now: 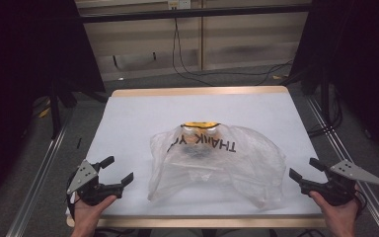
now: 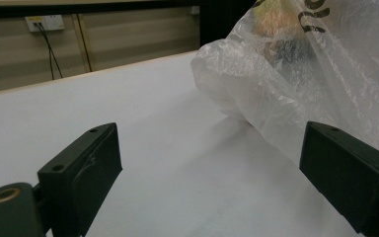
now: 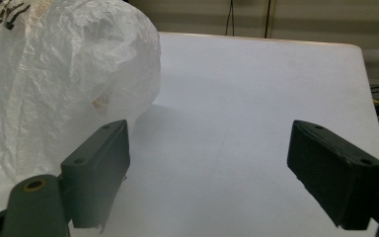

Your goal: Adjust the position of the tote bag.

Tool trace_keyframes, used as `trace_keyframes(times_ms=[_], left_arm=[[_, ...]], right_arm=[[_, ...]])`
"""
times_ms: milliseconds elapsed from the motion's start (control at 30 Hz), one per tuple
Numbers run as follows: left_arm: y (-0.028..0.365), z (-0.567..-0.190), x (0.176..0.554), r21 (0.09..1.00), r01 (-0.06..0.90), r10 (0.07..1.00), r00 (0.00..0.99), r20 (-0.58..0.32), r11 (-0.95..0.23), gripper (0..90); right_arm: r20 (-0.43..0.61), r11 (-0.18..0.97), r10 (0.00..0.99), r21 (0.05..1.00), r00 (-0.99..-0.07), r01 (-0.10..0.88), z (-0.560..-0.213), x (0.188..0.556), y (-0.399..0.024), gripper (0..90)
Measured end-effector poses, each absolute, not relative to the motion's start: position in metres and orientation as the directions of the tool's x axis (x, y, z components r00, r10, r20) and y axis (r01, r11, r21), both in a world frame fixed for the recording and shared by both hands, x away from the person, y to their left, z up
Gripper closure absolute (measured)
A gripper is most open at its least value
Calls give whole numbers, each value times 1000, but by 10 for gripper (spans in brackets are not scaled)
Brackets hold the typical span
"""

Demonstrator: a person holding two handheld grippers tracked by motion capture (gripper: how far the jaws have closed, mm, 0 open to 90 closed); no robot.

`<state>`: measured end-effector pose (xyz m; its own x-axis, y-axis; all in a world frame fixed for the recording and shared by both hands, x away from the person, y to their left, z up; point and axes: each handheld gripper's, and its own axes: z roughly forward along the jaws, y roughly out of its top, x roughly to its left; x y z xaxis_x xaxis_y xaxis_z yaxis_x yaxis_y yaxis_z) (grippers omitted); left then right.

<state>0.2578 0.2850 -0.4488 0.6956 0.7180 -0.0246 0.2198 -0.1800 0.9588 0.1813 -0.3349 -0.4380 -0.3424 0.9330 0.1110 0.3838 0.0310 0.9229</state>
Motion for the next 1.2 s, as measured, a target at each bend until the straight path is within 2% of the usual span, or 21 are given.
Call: trace_keyframes(times_ms=[267, 400, 633, 700, 1200], left_arm=[[283, -447, 258, 949, 249, 687, 725, -49, -195, 111], [283, -446, 256, 949, 258, 675, 734, -71, -181, 146], [277, -442, 246, 950, 236, 652, 757, -45, -207, 233], [275, -441, 242, 951, 237, 645, 762, -55, -199, 266], [259, -434, 222, 946, 243, 570, 818, -80, -215, 319]], right_arm=[[116, 47, 914, 922, -389, 385, -438, 180, -333, 239], [104, 61, 908, 925, -406, 374, -435, 178, -333, 279], [85, 101, 883, 925, -462, 365, -430, 173, -326, 386], [81, 111, 875, 926, -476, 362, -429, 169, -322, 409], [76, 173, 814, 915, -575, 365, -429, 131, -304, 556]])
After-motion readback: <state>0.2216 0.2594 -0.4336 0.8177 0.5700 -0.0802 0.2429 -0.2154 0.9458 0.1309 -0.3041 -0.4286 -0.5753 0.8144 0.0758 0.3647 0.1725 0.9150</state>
